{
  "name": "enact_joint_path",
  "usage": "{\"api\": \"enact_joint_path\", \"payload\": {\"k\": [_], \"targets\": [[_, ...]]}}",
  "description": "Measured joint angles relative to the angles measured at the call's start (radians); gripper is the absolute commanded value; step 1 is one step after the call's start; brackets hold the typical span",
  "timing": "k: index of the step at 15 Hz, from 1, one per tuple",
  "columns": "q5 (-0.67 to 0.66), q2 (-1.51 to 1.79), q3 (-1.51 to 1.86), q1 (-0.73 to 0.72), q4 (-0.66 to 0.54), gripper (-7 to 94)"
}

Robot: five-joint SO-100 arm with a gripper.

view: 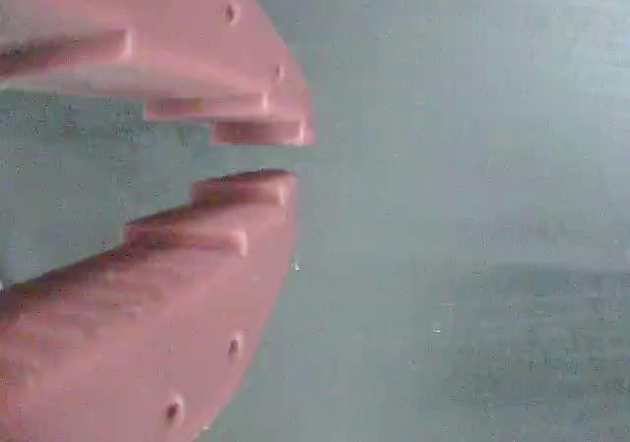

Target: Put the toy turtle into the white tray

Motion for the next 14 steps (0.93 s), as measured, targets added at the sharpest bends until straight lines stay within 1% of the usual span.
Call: {"api": "enact_joint_path", "payload": {"k": [4,7,8,10,14], "targets": [[-0.02,-0.391,-0.278,-0.009,-0.072,-1],[-0.069,-0.649,-0.502,-0.049,-0.066,-1],[-0.084,-0.759,-0.604,-0.054,-0.035,-1],[-0.095,-0.988,-0.825,-0.054,0.064,-1],[-0.123,-1.336,-1.201,-0.072,0.166,-1]]}}
